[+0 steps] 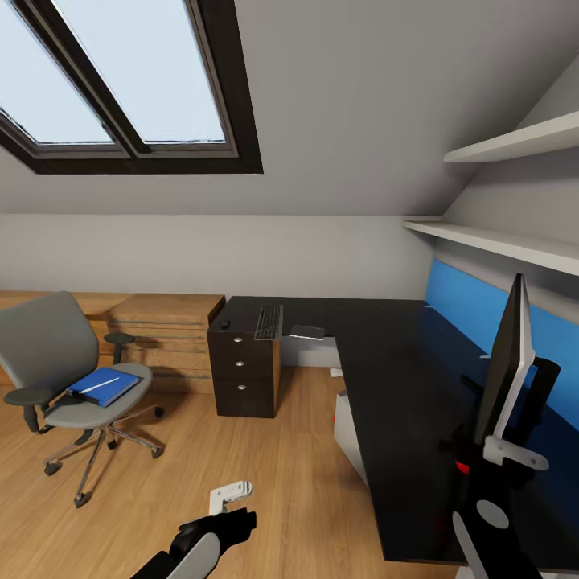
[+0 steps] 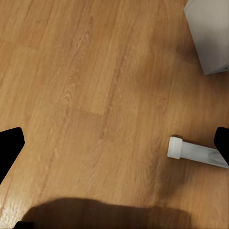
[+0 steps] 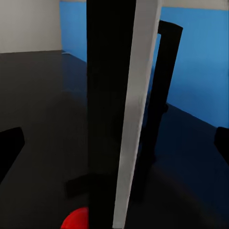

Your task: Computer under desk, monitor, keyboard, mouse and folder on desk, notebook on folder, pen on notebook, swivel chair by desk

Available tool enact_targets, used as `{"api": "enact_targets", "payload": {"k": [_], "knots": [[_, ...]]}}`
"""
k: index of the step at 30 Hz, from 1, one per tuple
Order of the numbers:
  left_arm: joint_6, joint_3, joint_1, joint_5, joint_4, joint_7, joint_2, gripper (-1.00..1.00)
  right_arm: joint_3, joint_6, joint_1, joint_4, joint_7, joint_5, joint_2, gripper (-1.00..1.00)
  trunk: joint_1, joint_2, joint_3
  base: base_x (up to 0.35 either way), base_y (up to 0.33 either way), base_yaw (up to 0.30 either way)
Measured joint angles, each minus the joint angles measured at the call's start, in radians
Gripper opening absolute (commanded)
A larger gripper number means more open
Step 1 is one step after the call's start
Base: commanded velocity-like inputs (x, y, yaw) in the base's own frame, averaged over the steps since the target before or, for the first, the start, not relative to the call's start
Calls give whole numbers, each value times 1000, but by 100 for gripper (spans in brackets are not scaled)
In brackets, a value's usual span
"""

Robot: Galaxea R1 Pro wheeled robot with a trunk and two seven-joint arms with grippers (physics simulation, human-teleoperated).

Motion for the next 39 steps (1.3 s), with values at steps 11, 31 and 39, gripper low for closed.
{"api": "enact_targets", "payload": {"k": [11,31,39], "knots": [[0,0,0,0,1,0,0,100,-9,1,-1,3,-1,-1,-16,100,0,0,0,0,0,0],[0,0,0,0,2,0,-2,100,-40,42,-9,17,10,-4,-24,100,0,0,0,0,-64,0],[0,0,0,0,2,0,-2,100,-41,43,-9,17,10,1,-23,100,0,0,0,0,-282,0]]}}
